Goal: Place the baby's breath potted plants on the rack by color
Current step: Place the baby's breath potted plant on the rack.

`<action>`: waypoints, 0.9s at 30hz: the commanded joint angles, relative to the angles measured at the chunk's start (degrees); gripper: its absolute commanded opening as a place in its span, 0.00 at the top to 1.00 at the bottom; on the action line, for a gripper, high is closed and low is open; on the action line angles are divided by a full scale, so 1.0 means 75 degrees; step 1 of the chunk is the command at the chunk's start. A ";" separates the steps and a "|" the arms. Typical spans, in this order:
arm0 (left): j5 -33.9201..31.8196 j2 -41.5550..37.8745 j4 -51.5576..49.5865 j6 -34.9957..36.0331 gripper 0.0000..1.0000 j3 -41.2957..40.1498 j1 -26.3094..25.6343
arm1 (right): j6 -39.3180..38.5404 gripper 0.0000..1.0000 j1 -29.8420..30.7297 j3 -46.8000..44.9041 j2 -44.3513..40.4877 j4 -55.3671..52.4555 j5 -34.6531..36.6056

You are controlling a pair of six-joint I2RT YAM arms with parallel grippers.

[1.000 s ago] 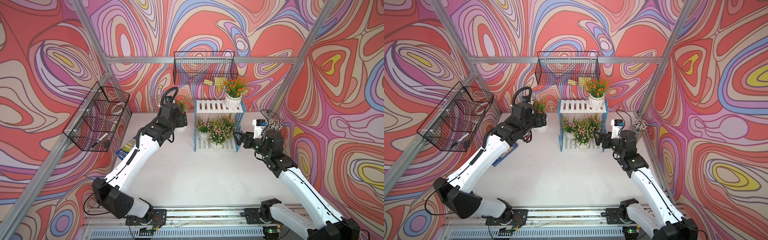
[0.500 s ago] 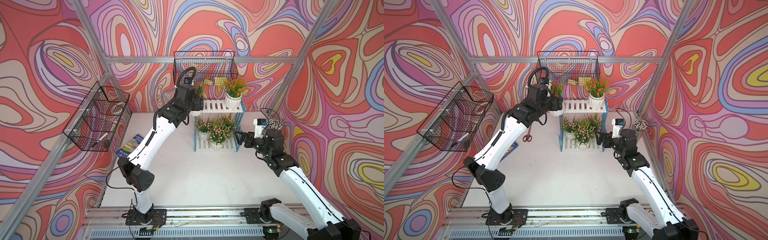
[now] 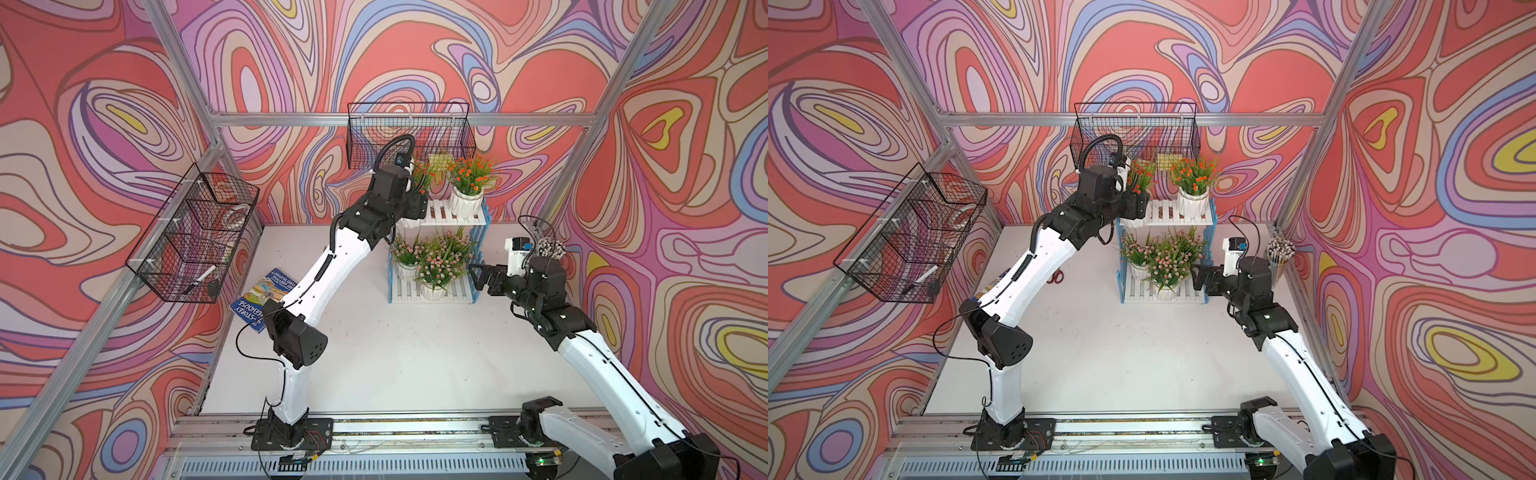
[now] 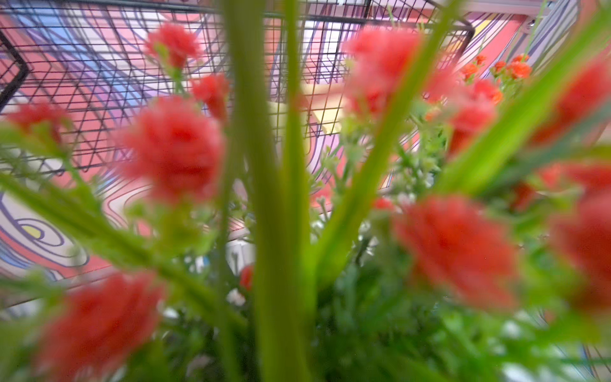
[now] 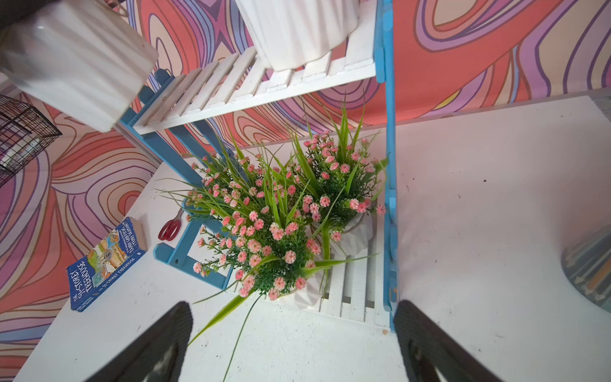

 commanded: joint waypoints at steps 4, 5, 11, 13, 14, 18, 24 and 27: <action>0.0303 0.0243 0.1246 0.0452 0.33 0.0488 -0.0091 | -0.0033 0.02 -0.0005 0.0010 0.0101 0.0107 -0.0030; 0.0310 0.0286 0.1304 0.0507 0.33 0.0482 -0.0091 | -0.0034 0.02 0.0003 -0.0002 0.0126 0.0141 -0.0054; 0.0256 0.0462 0.1567 0.0757 0.32 0.0485 -0.0091 | -0.0045 0.02 0.0002 -0.0017 0.0177 0.0205 -0.0083; 0.0245 0.0530 0.1643 0.0801 0.32 0.0496 -0.0091 | -0.0057 0.02 0.0006 0.0006 0.0205 0.0177 -0.0091; 0.0233 0.0566 0.1681 0.0819 0.32 0.0502 -0.0091 | -0.0069 0.02 0.0000 0.0009 0.0201 0.0168 -0.0098; 0.0205 0.0756 0.1714 0.0846 0.32 0.0650 -0.0091 | -0.0092 0.02 0.0003 -0.0014 0.0206 0.0164 -0.0117; 0.0158 0.1100 0.1518 0.0963 0.30 0.1152 -0.0091 | -0.0087 0.02 0.0005 -0.0036 0.0260 0.0208 -0.0163; 0.0127 0.1256 0.1366 0.1033 0.29 0.1421 -0.0091 | -0.0092 0.02 0.0001 -0.0049 0.0282 0.0209 -0.0170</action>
